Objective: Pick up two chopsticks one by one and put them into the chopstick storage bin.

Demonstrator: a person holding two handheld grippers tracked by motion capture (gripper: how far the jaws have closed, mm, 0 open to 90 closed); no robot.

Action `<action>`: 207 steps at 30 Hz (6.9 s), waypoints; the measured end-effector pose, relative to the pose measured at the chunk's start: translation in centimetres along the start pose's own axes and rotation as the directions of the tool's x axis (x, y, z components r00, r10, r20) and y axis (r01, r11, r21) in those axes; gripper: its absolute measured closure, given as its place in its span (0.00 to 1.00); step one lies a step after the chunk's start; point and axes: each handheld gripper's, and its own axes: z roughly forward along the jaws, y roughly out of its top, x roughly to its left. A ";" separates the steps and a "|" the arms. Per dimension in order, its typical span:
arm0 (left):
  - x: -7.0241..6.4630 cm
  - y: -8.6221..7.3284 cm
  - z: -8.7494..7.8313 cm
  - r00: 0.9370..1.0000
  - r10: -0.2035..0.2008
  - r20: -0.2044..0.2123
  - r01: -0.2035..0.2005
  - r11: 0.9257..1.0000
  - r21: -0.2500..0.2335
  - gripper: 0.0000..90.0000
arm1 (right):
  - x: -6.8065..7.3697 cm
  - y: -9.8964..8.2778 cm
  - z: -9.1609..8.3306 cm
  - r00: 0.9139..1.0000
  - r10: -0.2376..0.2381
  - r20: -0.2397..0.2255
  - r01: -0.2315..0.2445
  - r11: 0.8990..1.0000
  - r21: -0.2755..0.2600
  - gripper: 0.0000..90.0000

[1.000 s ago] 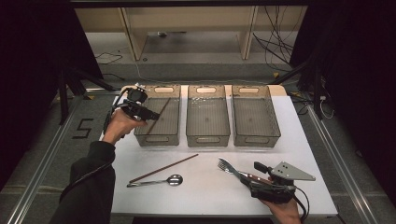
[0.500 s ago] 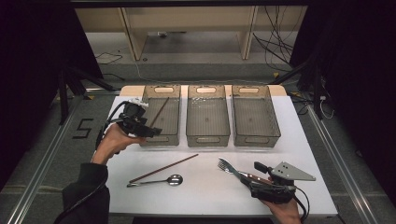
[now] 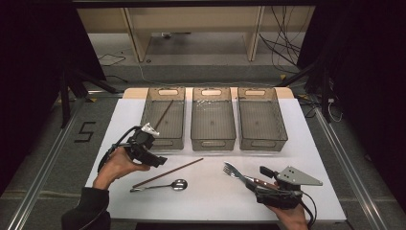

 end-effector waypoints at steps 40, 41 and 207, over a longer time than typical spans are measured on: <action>-0.9 -1.4 4.2 0.987 0.134 0.084 -0.153 0.944 0.292 0.71 | 0.1 0.0 -0.1 1.000 -0.005 -0.001 0.005 1.000 0.000 0.31; -0.9 -1.4 4.3 0.987 0.135 0.090 -0.156 0.943 0.296 0.71 | 0.1 0.0 -0.1 1.000 -0.005 -0.001 0.005 1.000 0.001 0.31; 6.9 7.4 0.2 0.979 -0.191 -0.077 0.181 0.976 -0.124 0.41 | 0.0 -0.1 -0.1 1.000 0.004 -0.005 -0.004 1.000 0.000 0.31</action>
